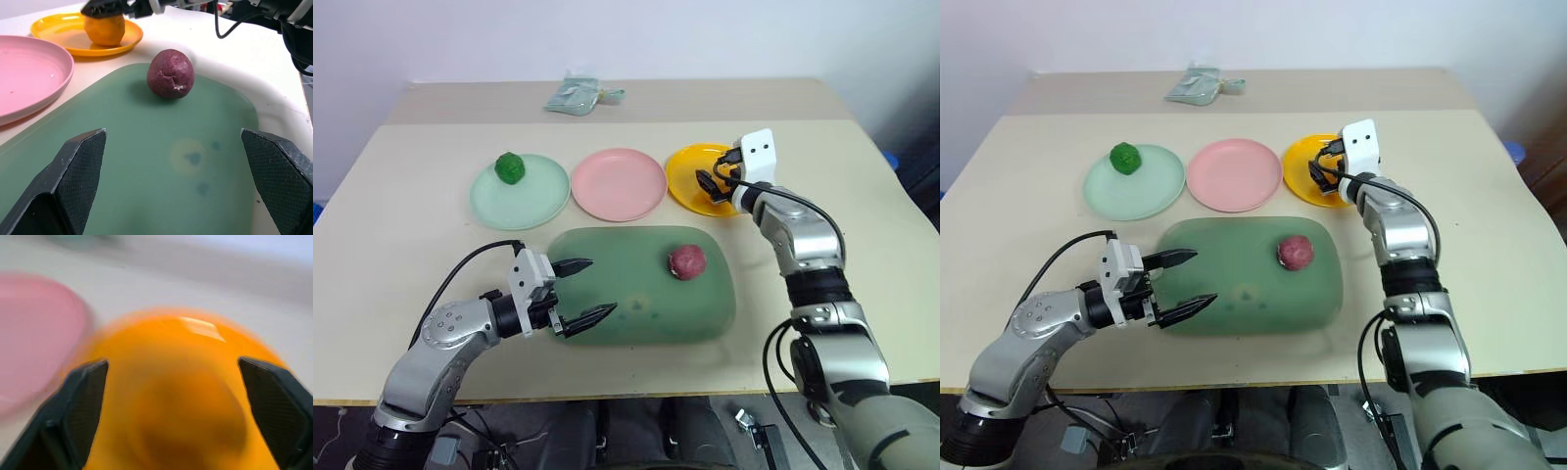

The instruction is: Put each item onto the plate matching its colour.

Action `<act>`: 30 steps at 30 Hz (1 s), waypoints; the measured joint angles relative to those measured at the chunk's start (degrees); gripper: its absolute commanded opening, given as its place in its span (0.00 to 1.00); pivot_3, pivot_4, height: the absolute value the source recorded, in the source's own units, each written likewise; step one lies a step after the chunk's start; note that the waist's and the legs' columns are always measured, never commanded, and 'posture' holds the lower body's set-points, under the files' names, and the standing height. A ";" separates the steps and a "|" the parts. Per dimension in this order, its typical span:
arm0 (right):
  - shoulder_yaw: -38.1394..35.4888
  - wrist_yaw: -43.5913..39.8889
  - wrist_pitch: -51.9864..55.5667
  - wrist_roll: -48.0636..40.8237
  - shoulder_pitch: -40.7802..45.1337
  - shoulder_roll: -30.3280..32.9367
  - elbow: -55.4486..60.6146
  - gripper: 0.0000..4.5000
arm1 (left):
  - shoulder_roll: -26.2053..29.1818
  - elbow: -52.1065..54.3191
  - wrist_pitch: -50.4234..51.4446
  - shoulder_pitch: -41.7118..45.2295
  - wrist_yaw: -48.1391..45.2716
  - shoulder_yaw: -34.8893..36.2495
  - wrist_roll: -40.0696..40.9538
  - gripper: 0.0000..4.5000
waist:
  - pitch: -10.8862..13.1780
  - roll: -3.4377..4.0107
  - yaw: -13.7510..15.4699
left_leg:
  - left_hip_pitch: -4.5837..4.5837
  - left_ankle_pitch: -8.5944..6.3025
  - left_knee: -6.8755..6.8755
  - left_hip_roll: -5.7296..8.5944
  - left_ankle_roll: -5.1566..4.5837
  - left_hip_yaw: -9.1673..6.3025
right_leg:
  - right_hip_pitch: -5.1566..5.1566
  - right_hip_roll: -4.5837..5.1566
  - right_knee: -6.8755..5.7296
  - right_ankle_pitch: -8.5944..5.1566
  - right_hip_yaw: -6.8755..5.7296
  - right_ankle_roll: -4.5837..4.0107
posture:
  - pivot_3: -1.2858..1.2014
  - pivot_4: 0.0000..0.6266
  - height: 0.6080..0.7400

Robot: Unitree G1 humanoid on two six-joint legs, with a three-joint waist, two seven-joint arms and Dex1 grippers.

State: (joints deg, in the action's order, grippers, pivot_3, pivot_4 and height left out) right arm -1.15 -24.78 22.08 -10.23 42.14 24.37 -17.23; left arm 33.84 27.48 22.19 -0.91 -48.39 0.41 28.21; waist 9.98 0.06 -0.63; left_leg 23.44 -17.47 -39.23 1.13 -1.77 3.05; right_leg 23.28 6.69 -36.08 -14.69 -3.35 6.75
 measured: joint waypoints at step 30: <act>8.14 -1.23 -0.11 2.70 3.52 -12.86 -0.60 0.62 | -0.33 -8.89 -5.80 -1.19 5.26 10.08 -2.86 1.00 | -0.01 0.00 -0.41 | -0.07 0.10 0.05 0.02 0.19 -0.10 | 0.11 -0.01 -0.08 -0.06 -0.01 -0.13 | 0.52 0.24 1.00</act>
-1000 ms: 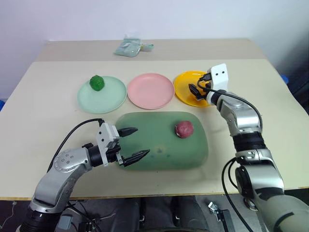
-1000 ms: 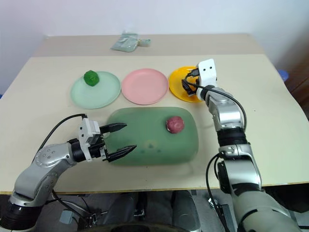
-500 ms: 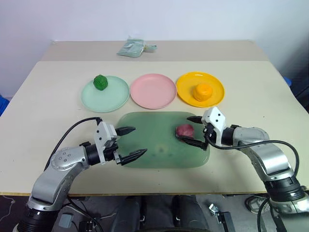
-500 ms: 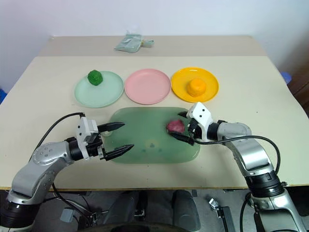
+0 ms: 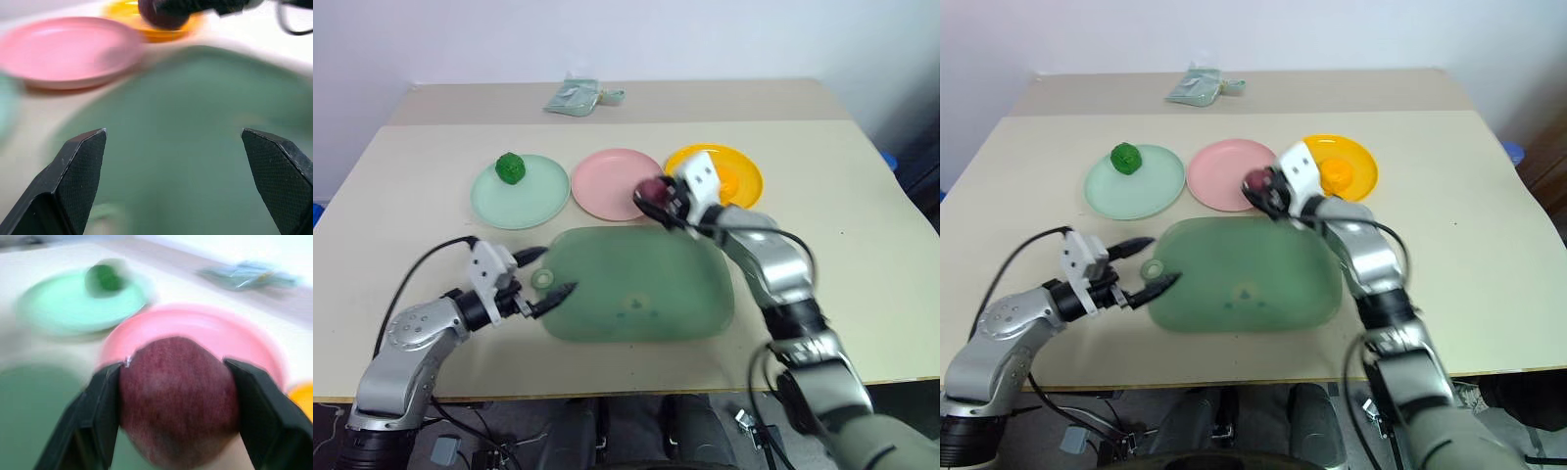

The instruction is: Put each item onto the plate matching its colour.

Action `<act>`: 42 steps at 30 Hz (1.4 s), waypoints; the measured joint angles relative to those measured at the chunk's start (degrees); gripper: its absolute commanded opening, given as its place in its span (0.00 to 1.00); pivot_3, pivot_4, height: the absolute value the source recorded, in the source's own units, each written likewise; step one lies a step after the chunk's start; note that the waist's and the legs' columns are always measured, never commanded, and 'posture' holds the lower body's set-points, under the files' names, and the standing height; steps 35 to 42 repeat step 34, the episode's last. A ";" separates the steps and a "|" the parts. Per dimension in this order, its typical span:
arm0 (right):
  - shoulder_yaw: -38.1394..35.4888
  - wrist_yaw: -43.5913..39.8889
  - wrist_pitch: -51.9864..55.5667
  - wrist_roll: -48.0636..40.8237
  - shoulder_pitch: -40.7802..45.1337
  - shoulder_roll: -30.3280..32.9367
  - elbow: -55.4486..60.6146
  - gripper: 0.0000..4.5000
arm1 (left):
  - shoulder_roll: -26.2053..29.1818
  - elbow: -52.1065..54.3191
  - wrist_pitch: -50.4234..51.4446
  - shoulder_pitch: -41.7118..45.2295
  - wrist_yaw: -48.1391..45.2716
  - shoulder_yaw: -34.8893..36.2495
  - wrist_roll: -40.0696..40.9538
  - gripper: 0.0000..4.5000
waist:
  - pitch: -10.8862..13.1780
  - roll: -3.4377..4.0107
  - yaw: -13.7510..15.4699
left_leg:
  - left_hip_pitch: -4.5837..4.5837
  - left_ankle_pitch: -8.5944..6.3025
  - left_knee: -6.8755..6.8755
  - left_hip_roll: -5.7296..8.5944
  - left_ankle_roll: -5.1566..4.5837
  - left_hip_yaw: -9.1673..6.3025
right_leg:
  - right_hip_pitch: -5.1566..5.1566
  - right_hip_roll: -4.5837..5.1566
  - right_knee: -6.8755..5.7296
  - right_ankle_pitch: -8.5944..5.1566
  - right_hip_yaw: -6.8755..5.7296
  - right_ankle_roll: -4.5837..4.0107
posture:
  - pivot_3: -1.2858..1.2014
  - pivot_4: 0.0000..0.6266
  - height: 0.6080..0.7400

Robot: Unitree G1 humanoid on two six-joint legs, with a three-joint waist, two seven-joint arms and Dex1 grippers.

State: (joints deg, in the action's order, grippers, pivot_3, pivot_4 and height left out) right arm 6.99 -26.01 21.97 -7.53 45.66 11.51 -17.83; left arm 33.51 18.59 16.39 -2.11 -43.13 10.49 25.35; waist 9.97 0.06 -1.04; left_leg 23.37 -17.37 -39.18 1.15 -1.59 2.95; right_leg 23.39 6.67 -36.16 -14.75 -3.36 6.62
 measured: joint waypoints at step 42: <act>-16.73 -29.98 -3.89 -15.78 -30.48 29.94 13.52 1.00 | -2.80 -1.77 -5.44 -13.04 14.71 16.31 -4.71 1.00 | 0.00 -0.02 0.57 | -0.05 -0.10 -0.01 -0.06 -0.11 0.03 | -0.17 0.32 0.18 0.00 0.05 0.00 | 0.52 0.24 1.00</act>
